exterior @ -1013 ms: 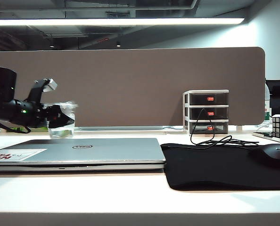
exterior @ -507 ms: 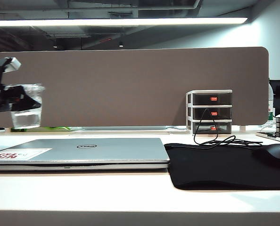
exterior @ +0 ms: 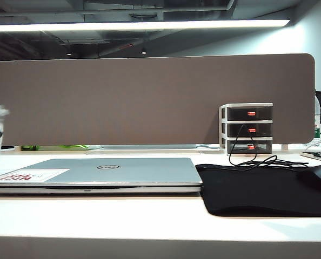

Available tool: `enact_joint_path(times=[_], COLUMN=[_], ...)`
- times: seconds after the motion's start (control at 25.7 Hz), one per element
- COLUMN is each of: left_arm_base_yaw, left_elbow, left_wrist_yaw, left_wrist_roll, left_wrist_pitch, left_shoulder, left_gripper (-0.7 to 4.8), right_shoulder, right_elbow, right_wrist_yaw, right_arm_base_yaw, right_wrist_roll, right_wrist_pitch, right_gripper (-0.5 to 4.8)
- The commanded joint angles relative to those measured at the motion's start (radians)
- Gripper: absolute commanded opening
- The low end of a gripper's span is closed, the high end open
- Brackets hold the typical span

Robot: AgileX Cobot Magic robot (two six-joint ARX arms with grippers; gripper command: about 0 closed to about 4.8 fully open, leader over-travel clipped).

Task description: Pick up the coffee cup and place it on the left side of the laptop.

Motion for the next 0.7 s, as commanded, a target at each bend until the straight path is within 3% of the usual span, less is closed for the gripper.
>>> enact_joint_path(times=[0.04, 0.7], left_arm_base_yaw=[0.009, 0.01], left_elbow=[-0.044, -0.056], left_wrist_yaw=[0.008, 0.011], left_wrist_roll=[0.007, 0.007], left_wrist_pitch=[0.133, 0.166], left_shoulder=[-0.007, 0.055], left_gripper=[3.05, 3.06], right_shoulder=[-0.002, -0.002], right_elbow=[-0.005, -0.005], right_wrist_yaw=[0.0, 0.0], right_arm_base_yaw=[0.001, 0.0], right_wrist_roll=[-0.002, -0.003], right_wrist_pitch=[0.018, 0.018], right_gripper=[-0.01, -0.01])
